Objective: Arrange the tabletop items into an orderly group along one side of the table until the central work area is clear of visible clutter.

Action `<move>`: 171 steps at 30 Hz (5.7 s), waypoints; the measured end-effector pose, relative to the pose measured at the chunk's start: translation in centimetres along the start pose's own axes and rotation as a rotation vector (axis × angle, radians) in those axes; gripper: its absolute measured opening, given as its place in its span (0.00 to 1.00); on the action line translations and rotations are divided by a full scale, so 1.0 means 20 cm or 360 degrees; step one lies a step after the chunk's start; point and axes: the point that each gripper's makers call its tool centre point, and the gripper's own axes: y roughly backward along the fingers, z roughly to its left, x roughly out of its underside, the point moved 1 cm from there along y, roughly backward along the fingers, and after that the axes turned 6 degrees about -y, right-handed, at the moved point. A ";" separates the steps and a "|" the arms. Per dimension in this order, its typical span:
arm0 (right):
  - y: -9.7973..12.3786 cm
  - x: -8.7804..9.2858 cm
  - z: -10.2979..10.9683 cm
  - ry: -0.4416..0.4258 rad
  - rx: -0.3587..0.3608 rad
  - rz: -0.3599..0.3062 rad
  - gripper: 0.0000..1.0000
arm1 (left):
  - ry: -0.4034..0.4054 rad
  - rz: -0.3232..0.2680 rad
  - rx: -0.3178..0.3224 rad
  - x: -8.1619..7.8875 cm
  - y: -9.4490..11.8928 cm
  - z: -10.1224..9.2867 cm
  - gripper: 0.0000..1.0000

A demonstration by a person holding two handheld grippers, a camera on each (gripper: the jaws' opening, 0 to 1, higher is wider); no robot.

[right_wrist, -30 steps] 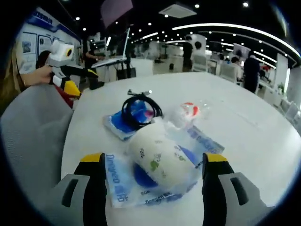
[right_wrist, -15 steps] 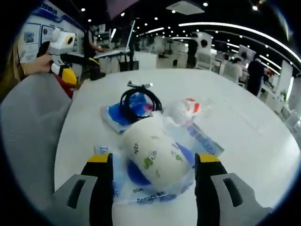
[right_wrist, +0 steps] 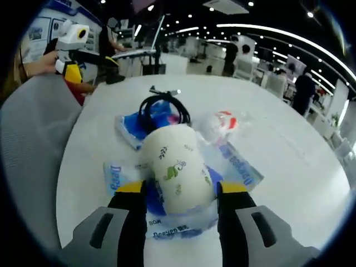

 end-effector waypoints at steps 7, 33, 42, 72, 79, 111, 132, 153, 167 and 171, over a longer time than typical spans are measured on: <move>0.00 0.01 -0.01 -0.0015 0.0018 0.0010 0.39 | -0.0011 -0.0003 0.0014 0.00 0.00 -0.01 0.99; 0.14 -0.12 0.09 -0.0275 0.0077 -0.0213 0.37 | -0.0093 -0.0007 0.0043 -0.04 0.01 -0.03 0.99; 0.20 -0.24 0.20 -0.0263 0.0053 -0.0320 0.37 | -0.0027 -0.0100 0.0122 -0.15 0.06 -0.08 0.99; 0.35 -0.69 0.55 -0.0270 -0.0082 -0.0839 0.37 | 0.0266 -0.0317 0.0572 -0.39 0.16 -0.43 0.84; 0.34 -0.74 0.62 -0.0241 -0.0115 -0.0875 0.37 | 0.0330 -0.0363 0.0704 -0.43 0.17 -0.51 0.70; 0.37 -0.79 0.72 -0.0198 -0.0149 -0.0943 0.37 | 0.0380 -0.0461 0.0763 -0.48 0.21 -0.52 0.40; 0.36 -0.81 0.59 -0.0220 -0.0004 -0.0950 0.67 | 0.0118 -0.0597 0.0560 -0.57 0.19 -0.44 0.38; 0.37 -0.69 0.53 -0.0400 0.0069 -0.0815 0.96 | -0.0367 -0.0547 0.0263 -0.55 0.09 -0.30 0.38; 0.40 -0.64 0.49 -0.0456 0.0152 -0.0747 0.99 | -0.0380 -0.0675 0.0162 -0.62 -0.03 -0.12 0.38; 0.42 -0.65 0.48 -0.0461 0.0164 -0.0757 0.99 | -0.0426 -0.0639 0.0077 -0.61 -0.10 -0.02 0.38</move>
